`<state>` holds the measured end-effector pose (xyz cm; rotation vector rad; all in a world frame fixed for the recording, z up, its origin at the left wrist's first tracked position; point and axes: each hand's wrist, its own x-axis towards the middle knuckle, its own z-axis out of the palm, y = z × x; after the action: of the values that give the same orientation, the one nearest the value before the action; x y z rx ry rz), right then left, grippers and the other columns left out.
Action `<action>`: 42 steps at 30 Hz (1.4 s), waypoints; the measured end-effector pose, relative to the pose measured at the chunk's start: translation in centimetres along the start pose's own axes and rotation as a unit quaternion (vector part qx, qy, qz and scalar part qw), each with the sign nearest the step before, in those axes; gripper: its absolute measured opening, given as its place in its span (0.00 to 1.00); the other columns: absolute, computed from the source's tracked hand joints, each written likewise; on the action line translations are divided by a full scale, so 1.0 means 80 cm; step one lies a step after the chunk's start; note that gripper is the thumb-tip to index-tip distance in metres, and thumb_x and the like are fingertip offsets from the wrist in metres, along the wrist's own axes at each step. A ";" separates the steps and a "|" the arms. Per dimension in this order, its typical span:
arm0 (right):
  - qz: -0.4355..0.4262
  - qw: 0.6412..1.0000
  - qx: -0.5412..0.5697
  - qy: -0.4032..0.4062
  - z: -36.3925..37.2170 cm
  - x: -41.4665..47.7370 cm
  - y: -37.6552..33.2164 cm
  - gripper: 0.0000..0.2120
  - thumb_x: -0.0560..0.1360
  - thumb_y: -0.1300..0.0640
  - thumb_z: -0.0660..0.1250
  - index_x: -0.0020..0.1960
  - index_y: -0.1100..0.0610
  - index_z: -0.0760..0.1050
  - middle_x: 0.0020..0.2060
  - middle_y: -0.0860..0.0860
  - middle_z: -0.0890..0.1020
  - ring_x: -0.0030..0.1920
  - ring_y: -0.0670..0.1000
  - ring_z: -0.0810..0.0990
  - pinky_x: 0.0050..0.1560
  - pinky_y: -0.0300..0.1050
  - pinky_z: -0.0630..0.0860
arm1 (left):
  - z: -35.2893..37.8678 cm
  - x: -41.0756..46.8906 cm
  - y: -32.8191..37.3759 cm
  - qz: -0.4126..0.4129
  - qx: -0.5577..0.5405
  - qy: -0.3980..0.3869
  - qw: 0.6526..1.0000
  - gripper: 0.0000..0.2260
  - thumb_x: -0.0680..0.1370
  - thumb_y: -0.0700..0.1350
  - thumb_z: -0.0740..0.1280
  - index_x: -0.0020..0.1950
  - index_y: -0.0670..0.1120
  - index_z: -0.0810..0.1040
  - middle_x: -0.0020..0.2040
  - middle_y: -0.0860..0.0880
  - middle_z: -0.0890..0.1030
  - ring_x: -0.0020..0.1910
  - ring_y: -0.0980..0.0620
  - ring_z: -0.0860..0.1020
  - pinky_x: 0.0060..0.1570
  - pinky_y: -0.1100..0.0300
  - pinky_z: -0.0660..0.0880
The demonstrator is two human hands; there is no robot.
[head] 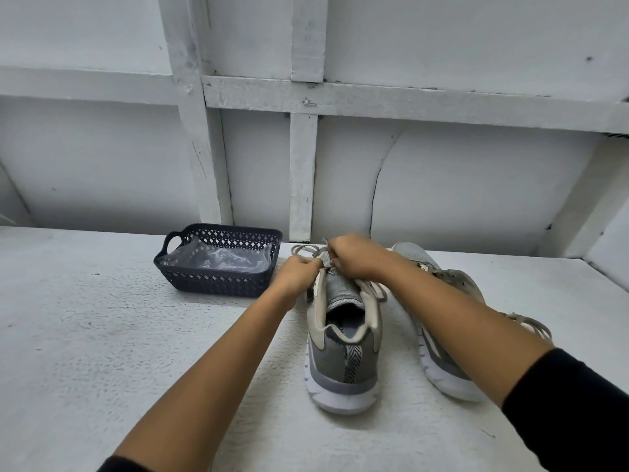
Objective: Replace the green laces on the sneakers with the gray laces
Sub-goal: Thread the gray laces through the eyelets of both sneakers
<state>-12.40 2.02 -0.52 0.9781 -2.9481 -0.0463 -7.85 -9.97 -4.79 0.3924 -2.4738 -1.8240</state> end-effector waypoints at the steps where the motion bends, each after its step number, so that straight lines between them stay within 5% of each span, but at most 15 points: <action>1: 0.004 1.000 0.019 0.000 0.002 -0.001 -0.001 0.07 0.76 0.61 0.59 0.50 0.62 0.73 0.51 0.61 0.79 0.53 0.60 0.77 0.47 0.48 0.71 | 0.000 0.001 -0.002 0.001 -0.004 -0.001 1.000 0.18 0.76 0.40 0.61 0.27 0.48 0.63 0.23 0.53 0.63 0.27 0.54 0.60 0.31 0.58 0.55; 4: 0.006 0.999 0.032 -0.010 0.009 -0.003 -0.009 0.08 0.75 0.64 0.60 0.50 0.66 0.76 0.51 0.62 0.79 0.55 0.60 0.76 0.49 0.46 0.70 | 0.000 0.003 -0.004 0.001 -0.017 -0.006 1.000 0.14 0.76 0.40 0.61 0.30 0.46 0.66 0.26 0.51 0.65 0.29 0.54 0.62 0.32 0.59 0.58; 8: -0.008 1.000 0.018 0.003 0.018 -0.004 -0.015 0.08 0.75 0.66 0.59 0.50 0.65 0.76 0.52 0.61 0.79 0.55 0.59 0.76 0.51 0.46 0.69 | 0.001 0.001 -0.006 0.005 -0.022 -0.007 1.000 0.19 0.77 0.39 0.60 0.26 0.47 0.62 0.16 0.57 0.62 0.21 0.59 0.61 0.28 0.59 0.56; 14: -0.008 0.999 0.014 0.030 0.025 -0.011 -0.023 0.11 0.74 0.66 0.57 0.53 0.64 0.74 0.55 0.61 0.78 0.57 0.59 0.75 0.54 0.48 0.70 | 0.005 -0.002 -0.006 0.006 -0.028 0.010 1.000 0.20 0.77 0.38 0.60 0.25 0.48 0.62 0.16 0.56 0.62 0.27 0.54 0.61 0.30 0.58 0.57; 20: 0.081 0.988 0.108 0.074 0.027 -0.014 -0.016 0.15 0.77 0.64 0.57 0.62 0.69 0.68 0.61 0.65 0.72 0.61 0.63 0.71 0.57 0.50 0.69 | 0.022 -0.009 -0.009 0.023 -0.036 0.074 0.996 0.20 0.76 0.40 0.61 0.24 0.47 0.64 0.23 0.51 0.66 0.27 0.54 0.64 0.30 0.58 0.59; 24: 0.103 0.960 0.199 0.170 0.023 -0.014 -0.011 0.10 0.79 0.63 0.56 0.54 0.68 0.73 0.54 0.64 0.76 0.57 0.62 0.73 0.55 0.48 0.65 | 0.027 -0.010 -0.010 0.046 -0.011 0.066 0.997 0.18 0.74 0.43 0.62 0.25 0.46 0.65 0.27 0.47 0.67 0.29 0.53 0.65 0.33 0.57 0.61; 27: 0.106 0.932 0.254 0.238 0.004 -0.017 -0.008 0.09 0.79 0.64 0.58 0.51 0.69 0.73 0.52 0.63 0.76 0.53 0.60 0.74 0.50 0.44 0.63 | 0.030 -0.007 -0.012 0.055 0.036 0.066 0.996 0.13 0.64 0.52 0.61 0.24 0.45 0.68 0.29 0.43 0.71 0.33 0.48 0.70 0.36 0.57 0.66; 32: 0.061 0.892 0.304 0.328 -0.063 -0.022 -0.006 0.08 0.79 0.63 0.59 0.51 0.68 0.73 0.44 0.57 0.75 0.45 0.54 0.72 0.41 0.39 0.62 | 0.035 0.006 -0.019 0.024 0.076 0.050 0.996 0.13 0.60 0.57 0.61 0.27 0.48 0.71 0.48 0.35 0.78 0.51 0.38 0.77 0.48 0.53 0.73; 37: 0.005 0.863 0.337 0.375 -0.134 -0.030 -0.014 0.08 0.80 0.61 0.59 0.49 0.65 0.74 0.34 0.47 0.71 0.37 0.47 0.69 0.34 0.26 0.64 | 0.034 0.001 -0.015 0.023 0.100 0.044 0.994 0.13 0.59 0.58 0.61 0.28 0.49 0.72 0.50 0.35 0.78 0.52 0.38 0.77 0.49 0.51 0.74; 42: -0.014 0.853 0.356 0.382 -0.157 -0.041 -0.018 0.07 0.80 0.61 0.59 0.49 0.63 0.73 0.32 0.44 0.70 0.33 0.41 0.68 0.33 0.26 0.65 | 0.031 0.005 -0.014 0.024 0.125 0.035 0.991 0.15 0.59 0.58 0.61 0.30 0.47 0.75 0.49 0.37 0.79 0.51 0.40 0.78 0.48 0.53 0.74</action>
<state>-8.41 2.62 11.92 0.7946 -2.1701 1.2032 -8.52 -8.07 -6.63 0.3954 -2.6441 -1.4596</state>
